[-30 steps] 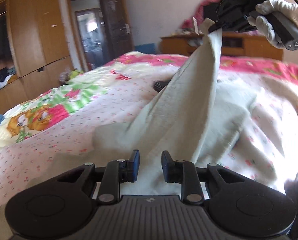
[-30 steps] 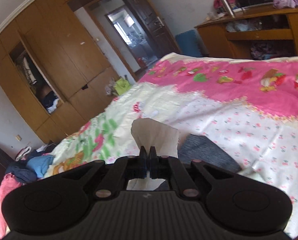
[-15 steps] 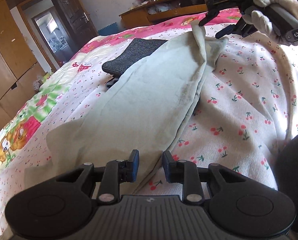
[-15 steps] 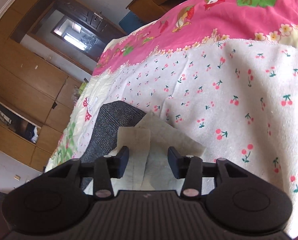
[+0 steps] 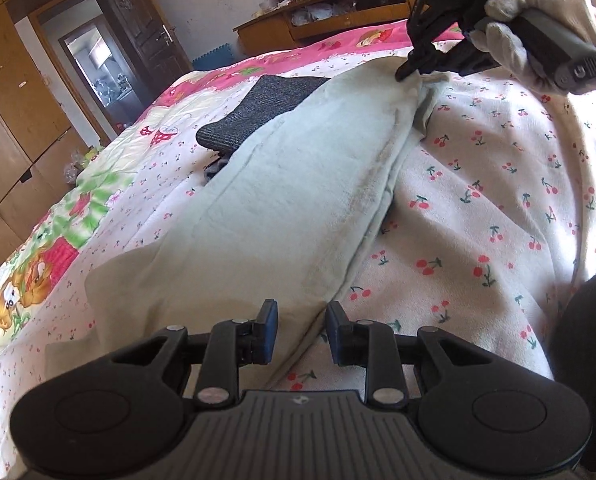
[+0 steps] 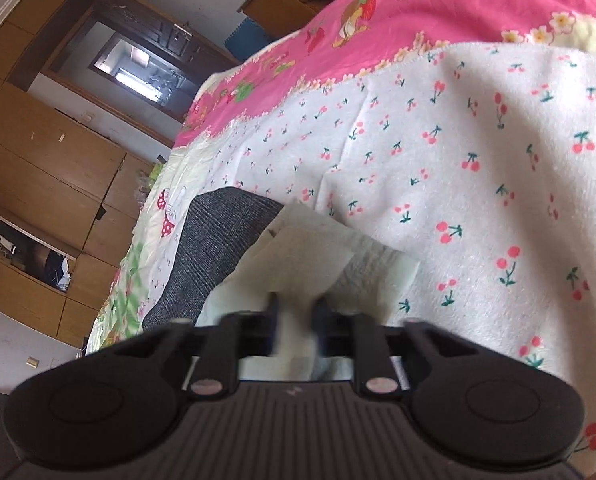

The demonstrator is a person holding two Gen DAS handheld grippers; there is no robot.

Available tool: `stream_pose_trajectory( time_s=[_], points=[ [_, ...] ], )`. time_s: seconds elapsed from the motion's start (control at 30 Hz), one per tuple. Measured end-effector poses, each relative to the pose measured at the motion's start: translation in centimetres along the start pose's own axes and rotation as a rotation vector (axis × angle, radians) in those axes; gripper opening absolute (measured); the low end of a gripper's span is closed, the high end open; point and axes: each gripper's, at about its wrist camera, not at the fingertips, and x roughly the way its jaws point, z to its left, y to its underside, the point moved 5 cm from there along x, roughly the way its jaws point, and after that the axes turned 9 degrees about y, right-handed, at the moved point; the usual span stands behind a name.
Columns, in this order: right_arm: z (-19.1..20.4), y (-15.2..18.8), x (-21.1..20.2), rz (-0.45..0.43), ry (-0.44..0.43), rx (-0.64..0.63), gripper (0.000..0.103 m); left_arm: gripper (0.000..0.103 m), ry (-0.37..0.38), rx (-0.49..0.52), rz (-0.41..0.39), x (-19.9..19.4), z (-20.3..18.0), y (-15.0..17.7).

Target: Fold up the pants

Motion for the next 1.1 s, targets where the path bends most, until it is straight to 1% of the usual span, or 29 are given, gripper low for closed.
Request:
stream_pose_trajectory(
  time_s=[0.03, 0.13, 0.2, 0.23, 0.27, 0.3, 0.33, 0.37, 0.4, 0.43, 0.47, 0.5, 0.57, 0.6, 0.7, 0.73, 0.77, 0.8, 0.9, 0.97, 1.03, 1.1],
  points=[
    [0.6, -0.5, -0.6, -0.019, -0.039, 0.005, 0.004, 0.041, -0.009, 0.003, -0.011, -0.2, 0.2, -0.3],
    [2.4, -2.1, -3.9, -0.124, -0.139, -0.027, 0.003, 0.041, -0.026, -0.022, -0.056, -0.8, 1.2, -1.5],
    [2.2, -2.6, -5.7, -0.18, -0.143, -0.051, 0.003, 0.042, -0.027, -0.044, -0.078, -0.8, 1.7, -1.9],
    [1.6, -2.5, -5.7, -0.182, -0.126, -0.07, 0.003, 0.044, -0.025, -0.046, -0.076, -0.5, 1.6, -1.8],
    [0.9, -2.2, -5.0, -0.147, -0.095, -0.095, 0.004, 0.046, -0.024, -0.045, -0.066, -0.1, 1.5, -1.6],
    [0.0, -1.8, -3.8, -0.098, -0.039, -0.099, 0.008, 0.046, -0.021, -0.044, -0.049, 0.6, 1.2, -1.3],
    [-0.9, -1.2, -2.8, -0.066, 0.022, -0.102, 0.008, 0.046, -0.01, -0.047, -0.033, 1.1, 1.0, -0.9],
    [-1.6, -0.7, -2.0, -0.046, 0.063, -0.113, 0.008, 0.046, 0.003, -0.05, -0.01, 1.6, 0.8, -0.4],
    [-1.9, -0.4, -1.7, -0.033, 0.087, -0.127, 0.008, 0.046, -0.001, -0.041, 0.009, 1.9, 0.5, 0.1],
    [-2.0, -0.3, -1.8, -0.038, 0.095, -0.133, 0.008, 0.046, -0.013, -0.023, 0.012, 1.8, 0.4, 0.4],
    [-2.0, -0.3, -2.3, -0.054, 0.091, -0.141, 0.009, 0.047, -0.015, -0.011, 0.009, 1.4, 0.4, 0.6],
    [-1.9, -0.6, -3.0, -0.072, 0.089, -0.16, 0.013, 0.048, -0.01, -0.006, 0.007, 1.0, 0.5, 1.0],
    [-1.5, -1.2, -4.3, -0.128, 0.133, -0.225, 0.029, 0.049, -0.014, -0.007, 0.014, 0.5, 1.0, 1.6],
    [-1.1, -1.5, -5.0, -0.163, 0.155, -0.265, 0.033, 0.05, -0.021, -0.012, 0.018, 0.2, 1.4, 1.9],
    [0.9, -2.0, -6.9, -0.256, 0.209, -0.373, 0.033, 0.051, -0.042, -0.052, 0.022, -0.8, 2.8, 2.8],
    [2.0, -1.8, -7.4, -0.275, 0.193, -0.417, 0.033, 0.051, -0.049, -0.066, 0.022, -1.3, 3.2, 3.0],
    [3.4, -1.2, -7.5, -0.275, 0.158, -0.466, 0.033, 0.051, -0.056, -0.084, 0.019, -1.8, 3.6, 3.2],
    [4.7, -0.4, -7.3, -0.252, 0.122, -0.514, 0.033, 0.051, -0.063, -0.098, 0.02, -2.2, 3.9, 3.6],
    [9.5, 4.2, -4.2, -0.067, 0.002, -0.662, 0.033, 0.051, -0.102, -0.111, 0.014, -3.5, 4.7, 4.7],
    [12.6, 7.9, -2.1, 0.031, -0.073, -0.752, 0.033, 0.051, -0.11, -0.139, 0.008, -4.6, 5.4, 5.4],
    [15.8, 11.5, -0.2, 0.113, -0.128, -0.849, 0.033, 0.051, -0.11, -0.177, 0.002, -6.1, 6.2, 6.5],
    [18.6, 14.7, 1.6, 0.188, -0.173, -0.937, 0.033, 0.052, -0.123, -0.179, 0.0, -7.6, 6.8, 7.7]
  ],
)
